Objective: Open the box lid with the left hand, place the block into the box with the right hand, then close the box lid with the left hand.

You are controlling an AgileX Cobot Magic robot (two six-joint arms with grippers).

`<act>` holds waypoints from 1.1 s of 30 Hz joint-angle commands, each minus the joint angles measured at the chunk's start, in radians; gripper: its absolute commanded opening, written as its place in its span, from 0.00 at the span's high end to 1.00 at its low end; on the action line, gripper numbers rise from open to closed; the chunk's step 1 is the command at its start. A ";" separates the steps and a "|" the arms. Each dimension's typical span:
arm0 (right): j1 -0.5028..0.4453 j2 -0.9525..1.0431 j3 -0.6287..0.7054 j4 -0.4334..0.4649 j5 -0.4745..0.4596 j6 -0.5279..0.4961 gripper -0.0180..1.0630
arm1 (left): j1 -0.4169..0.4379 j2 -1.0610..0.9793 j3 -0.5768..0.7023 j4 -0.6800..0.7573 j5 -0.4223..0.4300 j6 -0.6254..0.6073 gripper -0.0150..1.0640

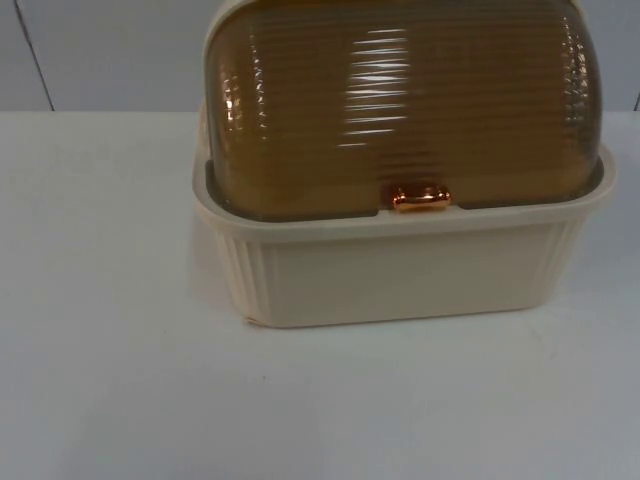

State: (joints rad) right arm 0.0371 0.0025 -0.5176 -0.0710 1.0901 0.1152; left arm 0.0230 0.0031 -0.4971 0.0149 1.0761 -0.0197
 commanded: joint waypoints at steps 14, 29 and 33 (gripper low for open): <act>-0.002 -0.003 0.001 0.004 -0.010 -0.025 0.02 | -0.006 -0.003 0.004 -0.008 0.000 0.013 0.02; -0.002 -0.003 0.001 -0.001 -0.010 0.000 0.02 | -0.006 -0.003 0.004 -0.008 0.000 0.013 0.02; -0.002 -0.003 0.001 0.006 -0.010 0.000 0.02 | -0.006 -0.003 0.004 -0.008 0.000 0.013 0.02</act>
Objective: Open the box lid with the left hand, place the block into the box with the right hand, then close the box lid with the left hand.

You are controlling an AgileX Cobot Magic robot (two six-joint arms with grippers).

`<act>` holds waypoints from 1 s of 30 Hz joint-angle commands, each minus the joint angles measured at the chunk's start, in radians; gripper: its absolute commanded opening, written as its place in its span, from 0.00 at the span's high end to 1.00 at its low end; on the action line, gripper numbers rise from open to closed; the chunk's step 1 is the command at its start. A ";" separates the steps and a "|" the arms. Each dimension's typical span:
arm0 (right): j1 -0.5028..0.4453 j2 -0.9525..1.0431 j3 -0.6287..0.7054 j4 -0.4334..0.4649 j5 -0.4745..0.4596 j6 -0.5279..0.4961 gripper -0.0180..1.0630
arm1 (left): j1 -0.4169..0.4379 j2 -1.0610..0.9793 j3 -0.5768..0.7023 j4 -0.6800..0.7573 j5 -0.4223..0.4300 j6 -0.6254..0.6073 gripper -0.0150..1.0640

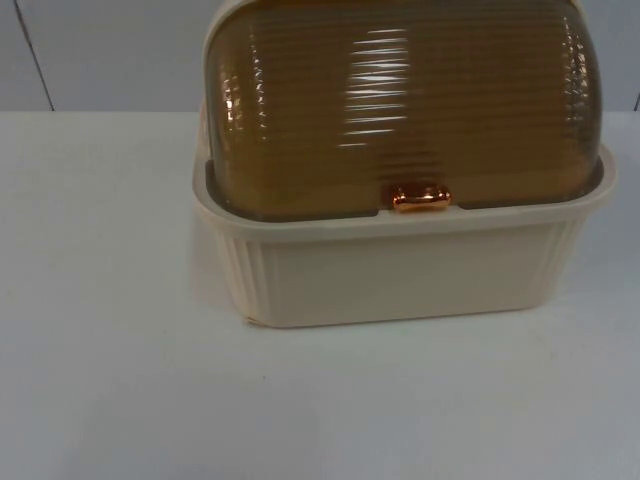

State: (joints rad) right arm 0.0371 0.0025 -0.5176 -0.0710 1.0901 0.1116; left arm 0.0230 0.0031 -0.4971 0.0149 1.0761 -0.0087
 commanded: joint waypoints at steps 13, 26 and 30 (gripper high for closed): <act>-0.002 -0.003 0.001 0.071 -0.010 -0.125 0.02 | -0.006 -0.003 0.004 -0.008 0.000 0.002 0.02; -0.002 -0.003 0.001 0.071 -0.010 -0.119 0.02 | -0.006 -0.003 0.004 -0.008 0.000 0.002 0.02; -0.002 -0.003 0.001 0.071 -0.010 -0.119 0.02 | -0.006 -0.003 0.004 -0.008 0.000 0.002 0.02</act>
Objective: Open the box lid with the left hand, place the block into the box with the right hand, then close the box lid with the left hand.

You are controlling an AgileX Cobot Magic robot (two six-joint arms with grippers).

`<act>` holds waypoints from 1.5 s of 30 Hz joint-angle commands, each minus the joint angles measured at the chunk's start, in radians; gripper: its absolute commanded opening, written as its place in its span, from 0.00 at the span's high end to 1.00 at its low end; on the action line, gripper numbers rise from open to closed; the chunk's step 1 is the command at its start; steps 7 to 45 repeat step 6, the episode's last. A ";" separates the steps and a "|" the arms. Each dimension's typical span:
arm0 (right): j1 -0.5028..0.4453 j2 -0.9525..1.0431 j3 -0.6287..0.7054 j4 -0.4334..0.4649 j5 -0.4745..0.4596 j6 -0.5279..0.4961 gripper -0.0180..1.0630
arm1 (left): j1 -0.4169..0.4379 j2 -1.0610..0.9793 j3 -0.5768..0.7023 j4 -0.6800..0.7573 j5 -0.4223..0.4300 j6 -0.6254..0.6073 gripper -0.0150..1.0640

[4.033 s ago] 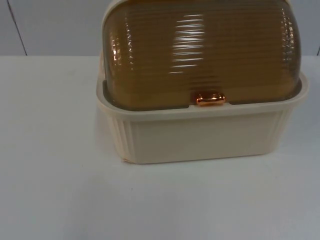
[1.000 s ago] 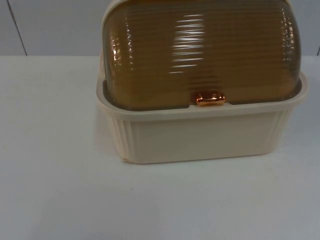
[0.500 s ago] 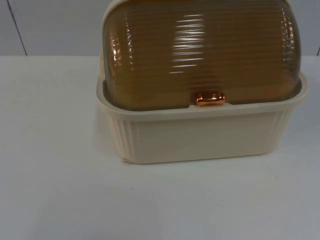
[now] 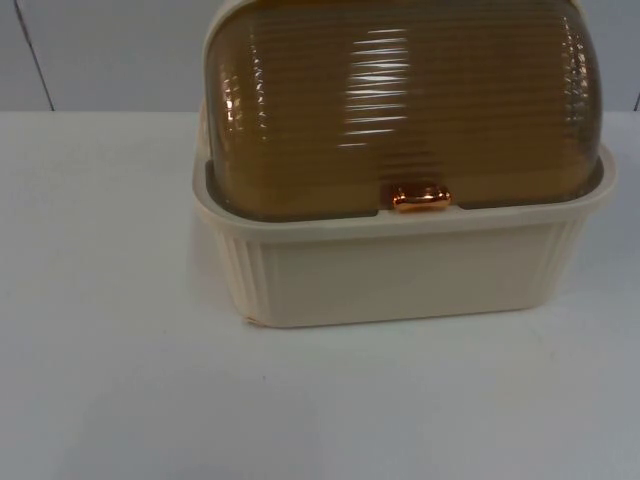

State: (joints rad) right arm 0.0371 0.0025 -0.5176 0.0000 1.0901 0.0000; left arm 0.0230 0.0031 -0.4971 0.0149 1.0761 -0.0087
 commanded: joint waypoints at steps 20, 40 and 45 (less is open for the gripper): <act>-0.002 -0.003 0.001 0.006 -0.010 0.023 0.02 | -0.006 -0.003 0.004 -0.008 0.000 0.002 0.02; -0.002 -0.003 0.001 0.006 -0.010 0.023 0.02 | -0.006 -0.003 0.004 -0.008 0.000 0.002 0.02; -0.002 -0.003 0.001 0.006 -0.010 0.023 0.02 | -0.006 -0.003 0.004 -0.008 0.000 0.002 0.02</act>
